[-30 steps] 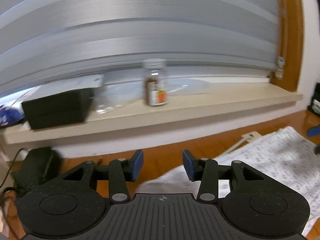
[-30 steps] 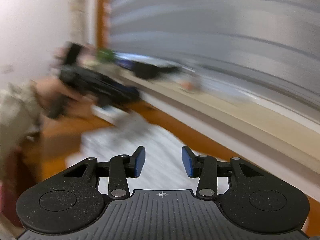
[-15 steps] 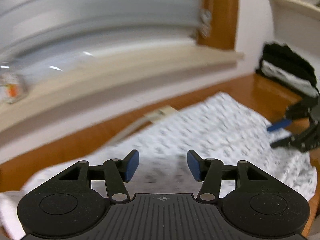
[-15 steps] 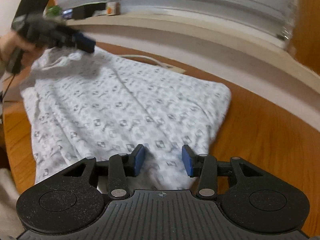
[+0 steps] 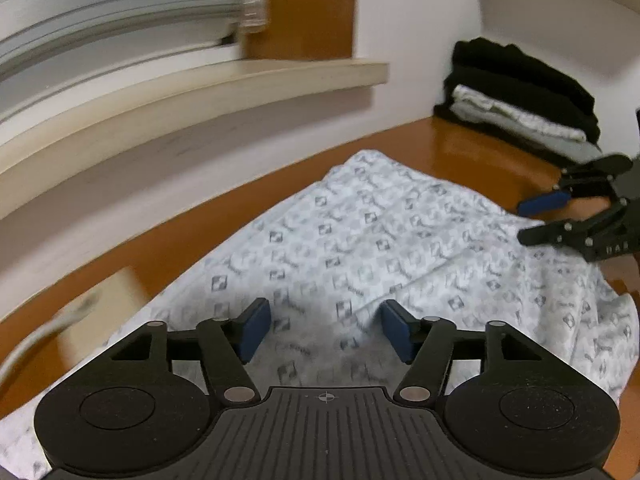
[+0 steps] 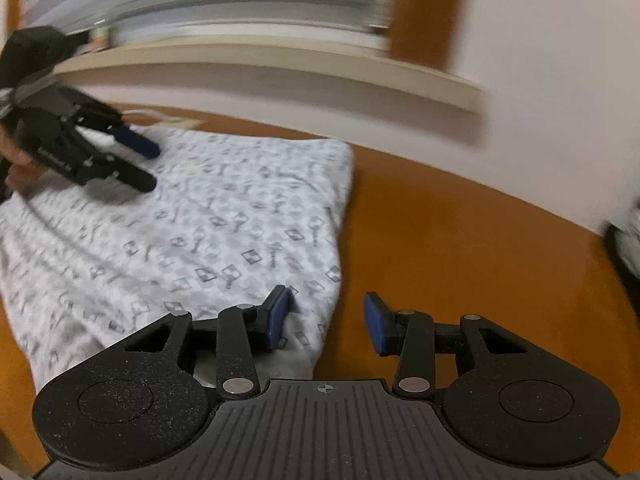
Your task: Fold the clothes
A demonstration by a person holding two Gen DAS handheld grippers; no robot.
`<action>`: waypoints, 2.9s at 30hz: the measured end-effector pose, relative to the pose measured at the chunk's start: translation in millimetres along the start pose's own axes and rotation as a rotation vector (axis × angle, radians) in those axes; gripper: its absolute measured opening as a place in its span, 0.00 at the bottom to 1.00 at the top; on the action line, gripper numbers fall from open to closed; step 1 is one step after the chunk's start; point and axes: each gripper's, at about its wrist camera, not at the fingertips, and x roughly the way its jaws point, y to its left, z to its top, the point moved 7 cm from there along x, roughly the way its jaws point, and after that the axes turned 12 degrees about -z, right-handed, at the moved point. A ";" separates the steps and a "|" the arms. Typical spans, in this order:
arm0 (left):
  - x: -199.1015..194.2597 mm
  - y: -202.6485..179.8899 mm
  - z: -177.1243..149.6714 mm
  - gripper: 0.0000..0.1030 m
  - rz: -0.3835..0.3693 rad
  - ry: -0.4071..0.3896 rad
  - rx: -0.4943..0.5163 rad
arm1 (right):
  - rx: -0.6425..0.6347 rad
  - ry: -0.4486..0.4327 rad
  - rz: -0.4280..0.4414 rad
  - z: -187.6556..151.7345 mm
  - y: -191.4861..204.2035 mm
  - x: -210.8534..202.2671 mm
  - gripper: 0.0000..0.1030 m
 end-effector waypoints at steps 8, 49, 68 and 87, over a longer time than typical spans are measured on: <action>66.8 -39.9 74.5 0.66 -0.108 -0.028 -0.038 | 0.185 -0.023 -0.046 -32.5 -80.3 -15.6 0.41; 139.3 -80.6 148.5 0.29 -0.201 -0.141 0.028 | 0.299 -0.243 0.025 -47.6 -41.6 -72.7 0.29; 216.5 -101.2 142.2 0.26 -0.083 0.024 0.162 | 0.116 -0.197 -0.151 -64.3 -50.4 -41.3 0.30; 37.6 -43.9 84.0 0.41 0.000 0.040 0.106 | 0.191 -0.231 -0.183 -32.2 -39.9 -60.5 0.44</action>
